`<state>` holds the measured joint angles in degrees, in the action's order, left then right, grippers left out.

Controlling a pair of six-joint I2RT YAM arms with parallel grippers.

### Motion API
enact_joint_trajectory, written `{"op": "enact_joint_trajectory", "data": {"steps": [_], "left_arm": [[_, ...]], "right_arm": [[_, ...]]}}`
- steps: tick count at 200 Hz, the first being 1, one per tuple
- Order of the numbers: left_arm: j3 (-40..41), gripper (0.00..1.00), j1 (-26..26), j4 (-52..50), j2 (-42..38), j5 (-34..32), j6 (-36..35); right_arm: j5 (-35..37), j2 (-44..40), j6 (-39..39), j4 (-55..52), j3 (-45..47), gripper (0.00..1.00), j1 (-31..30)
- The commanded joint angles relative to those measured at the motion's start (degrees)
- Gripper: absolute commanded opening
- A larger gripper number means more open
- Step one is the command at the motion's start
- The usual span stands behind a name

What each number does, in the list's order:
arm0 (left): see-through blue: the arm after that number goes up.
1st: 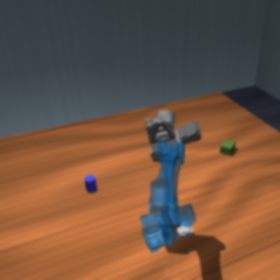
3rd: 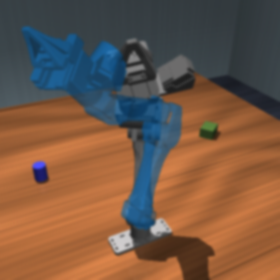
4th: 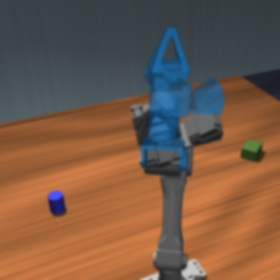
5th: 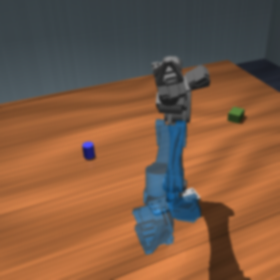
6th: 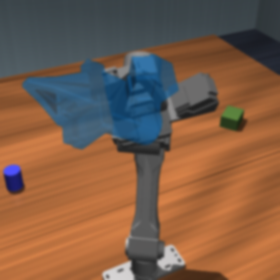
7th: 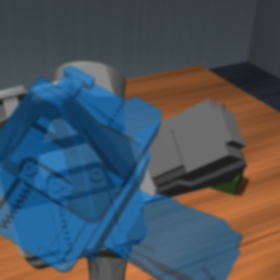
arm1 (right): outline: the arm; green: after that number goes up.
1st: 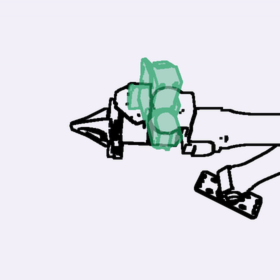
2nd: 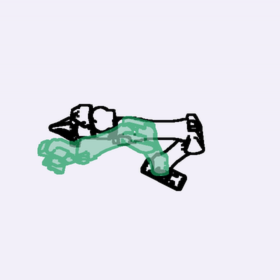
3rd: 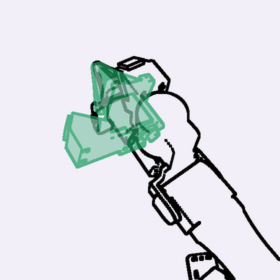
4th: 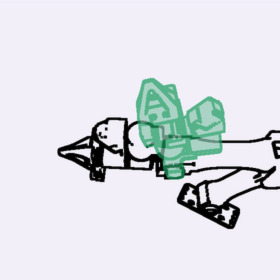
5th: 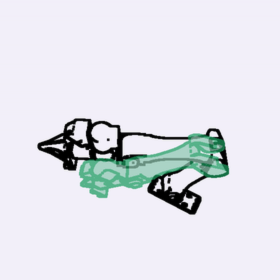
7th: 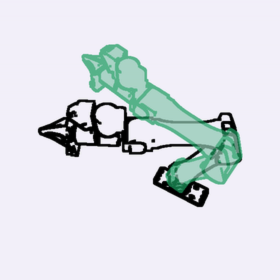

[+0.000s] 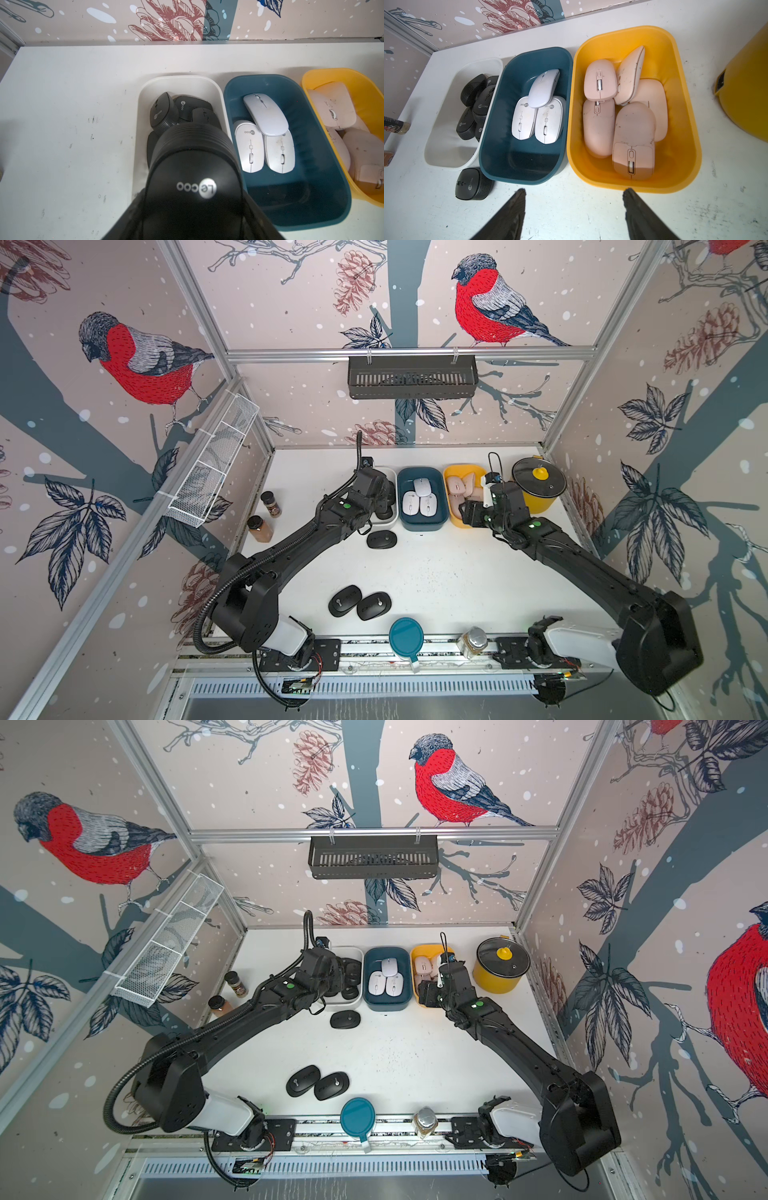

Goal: Place the mice by color into the storage box
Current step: Place the mouse in the storage box.

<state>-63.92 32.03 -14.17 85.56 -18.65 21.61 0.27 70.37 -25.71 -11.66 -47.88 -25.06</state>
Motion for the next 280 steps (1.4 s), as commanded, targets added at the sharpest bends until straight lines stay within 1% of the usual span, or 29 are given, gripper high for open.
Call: {"op": "enact_joint_trajectory", "data": {"steps": [1,33,75,169,173,227,252,280], "left_arm": [[0.55,0.49,-1.93,3.45,1.12,1.68,1.76],[0.54,0.49,-4.16,3.93,3.87,3.46,1.86],[0.2,0.49,-5.6,4.11,7.89,4.72,1.86],[-3.31,0.5,-6.83,2.6,16.01,4.34,2.24],[-3.41,0.5,-6.89,2.62,16.25,4.25,2.24],[-5.56,0.52,-7.11,1.27,19.71,4.31,2.12],[-6.54,0.55,-7.25,0.49,20.91,4.4,2.12],[-7.21,0.65,-7.29,-0.16,21.8,4.13,2.47]], "right_arm": [[0.87,-0.06,-0.21,0.02,0.14,0.75,-0.15],[0.96,-0.14,-0.1,-0.33,0.26,0.75,-0.19],[0.91,0.3,-0.27,-0.29,0.26,0.75,-0.14],[0.51,1.17,-0.5,0.42,0.33,0.75,-0.25],[0.39,2.62,-0.55,0.49,0.32,0.75,-0.25],[0.34,4.1,-0.41,0.6,-0.53,0.75,-0.24],[0.08,4.67,-0.32,0.58,-0.91,0.75,-0.25],[0.02,4.87,-0.43,0.5,-1.25,0.75,-0.34]]}}
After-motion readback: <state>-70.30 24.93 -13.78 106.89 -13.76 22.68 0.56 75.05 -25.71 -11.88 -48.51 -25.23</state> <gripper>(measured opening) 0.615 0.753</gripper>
